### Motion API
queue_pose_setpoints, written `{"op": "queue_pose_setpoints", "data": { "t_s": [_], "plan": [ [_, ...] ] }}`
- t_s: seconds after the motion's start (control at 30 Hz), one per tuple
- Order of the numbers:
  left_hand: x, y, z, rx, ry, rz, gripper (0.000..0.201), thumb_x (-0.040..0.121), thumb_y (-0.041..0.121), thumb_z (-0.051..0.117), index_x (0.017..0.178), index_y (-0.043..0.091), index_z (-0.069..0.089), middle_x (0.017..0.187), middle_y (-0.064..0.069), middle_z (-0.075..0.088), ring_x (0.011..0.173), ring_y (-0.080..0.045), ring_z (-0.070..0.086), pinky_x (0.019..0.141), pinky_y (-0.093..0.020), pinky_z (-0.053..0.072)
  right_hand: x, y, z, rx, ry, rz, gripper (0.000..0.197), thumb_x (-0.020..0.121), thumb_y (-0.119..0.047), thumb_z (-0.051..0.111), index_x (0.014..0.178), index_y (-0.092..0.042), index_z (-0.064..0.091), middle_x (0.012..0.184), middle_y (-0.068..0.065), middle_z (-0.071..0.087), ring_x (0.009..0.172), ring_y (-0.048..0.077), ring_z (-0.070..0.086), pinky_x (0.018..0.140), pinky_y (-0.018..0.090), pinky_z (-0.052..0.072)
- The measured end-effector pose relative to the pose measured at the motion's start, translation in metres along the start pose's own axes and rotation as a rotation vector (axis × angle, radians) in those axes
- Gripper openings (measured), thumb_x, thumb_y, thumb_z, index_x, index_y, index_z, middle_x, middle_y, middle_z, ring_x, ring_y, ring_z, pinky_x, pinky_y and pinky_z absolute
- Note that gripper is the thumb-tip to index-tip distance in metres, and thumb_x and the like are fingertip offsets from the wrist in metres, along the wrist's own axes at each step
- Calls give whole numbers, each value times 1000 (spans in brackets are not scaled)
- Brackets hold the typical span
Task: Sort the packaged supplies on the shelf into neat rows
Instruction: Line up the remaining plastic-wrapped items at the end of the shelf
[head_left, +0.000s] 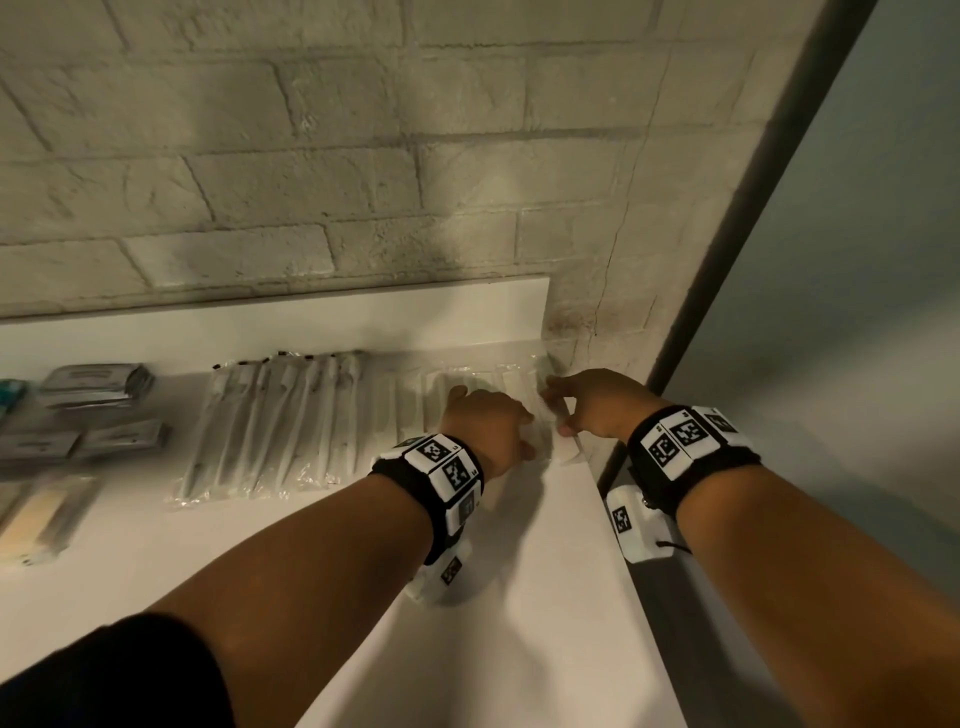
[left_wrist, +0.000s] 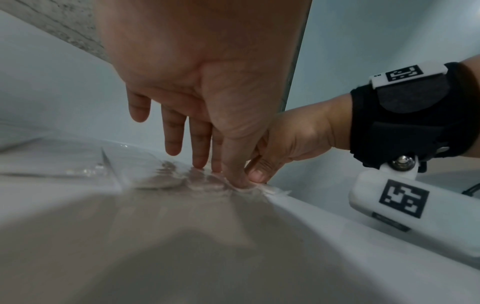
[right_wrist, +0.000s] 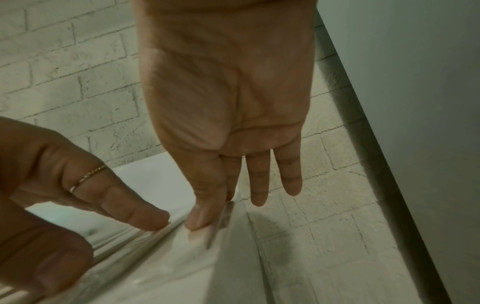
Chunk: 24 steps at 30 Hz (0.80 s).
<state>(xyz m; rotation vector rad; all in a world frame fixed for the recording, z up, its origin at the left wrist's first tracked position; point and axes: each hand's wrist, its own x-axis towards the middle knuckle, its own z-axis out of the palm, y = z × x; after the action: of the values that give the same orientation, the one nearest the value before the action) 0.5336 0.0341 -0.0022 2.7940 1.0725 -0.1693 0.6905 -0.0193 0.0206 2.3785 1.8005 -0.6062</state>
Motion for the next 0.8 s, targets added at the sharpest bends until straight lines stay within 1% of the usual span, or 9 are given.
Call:
{"op": "queue_pose_setpoints", "data": {
  "t_s": [0.1,0.17,0.2,0.27,0.37,0.47,0.6,0.7,0.8],
  "plan": [
    [-8,-2,-4,-53,36,1,48,90,45,51,138,35,47,152,9,36,140,-15,33,115,-44,12,-6,2,0,89,89,-40,49,92,-28,59,140,-29,48,146,-2,47,129,22,48,104,28,36],
    [-13,-7,-6,-47,54,-11,43,94,39,44,136,32,49,150,8,39,139,-16,33,116,-47,9,-10,-1,0,86,130,-101,40,97,-26,52,137,-28,52,146,-7,46,129,18,48,102,24,35],
    [-15,-9,-6,-17,41,-12,41,95,37,41,134,31,51,147,8,43,137,-18,35,115,-49,9,-10,-4,1,49,127,-135,38,98,-25,49,135,-29,54,144,-6,49,126,19,51,102,26,38],
    [-20,-12,-4,56,-20,-1,38,95,32,37,129,30,54,141,7,47,135,-20,37,114,-53,10,-11,-12,7,-67,102,-174,38,97,-32,47,134,-33,54,140,0,53,123,24,54,100,32,42],
    [-25,-9,-2,72,-89,5,38,95,28,36,129,29,53,141,6,47,136,-24,35,114,-56,10,-14,-19,12,-139,48,-176,36,94,-36,50,129,-36,58,136,0,56,122,24,53,98,34,44],
    [-26,-7,0,84,-61,18,40,94,25,36,130,26,52,141,4,46,135,-25,36,114,-57,10,-17,-19,13,-126,38,-176,33,96,-37,48,126,-33,62,135,2,57,125,25,52,101,35,43],
    [-26,-8,-1,76,-75,15,43,96,25,36,138,26,47,147,2,40,139,-26,31,115,-58,7,-20,-19,11,-146,26,-178,35,97,-38,46,127,-31,61,136,4,56,125,26,51,101,33,42],
    [-30,-11,-2,46,-34,24,45,90,21,40,134,23,48,142,0,42,137,-25,32,113,-58,11,-19,-19,11,-137,77,-203,33,97,-37,47,126,-37,61,142,-5,51,129,22,49,105,32,38],
    [-39,-18,-5,61,-12,-26,49,87,19,41,137,18,45,146,-1,39,141,-24,27,114,-57,8,-14,-27,18,-139,106,-267,32,97,-35,45,125,-39,61,146,-16,44,135,15,42,112,39,29]
  ]
}}
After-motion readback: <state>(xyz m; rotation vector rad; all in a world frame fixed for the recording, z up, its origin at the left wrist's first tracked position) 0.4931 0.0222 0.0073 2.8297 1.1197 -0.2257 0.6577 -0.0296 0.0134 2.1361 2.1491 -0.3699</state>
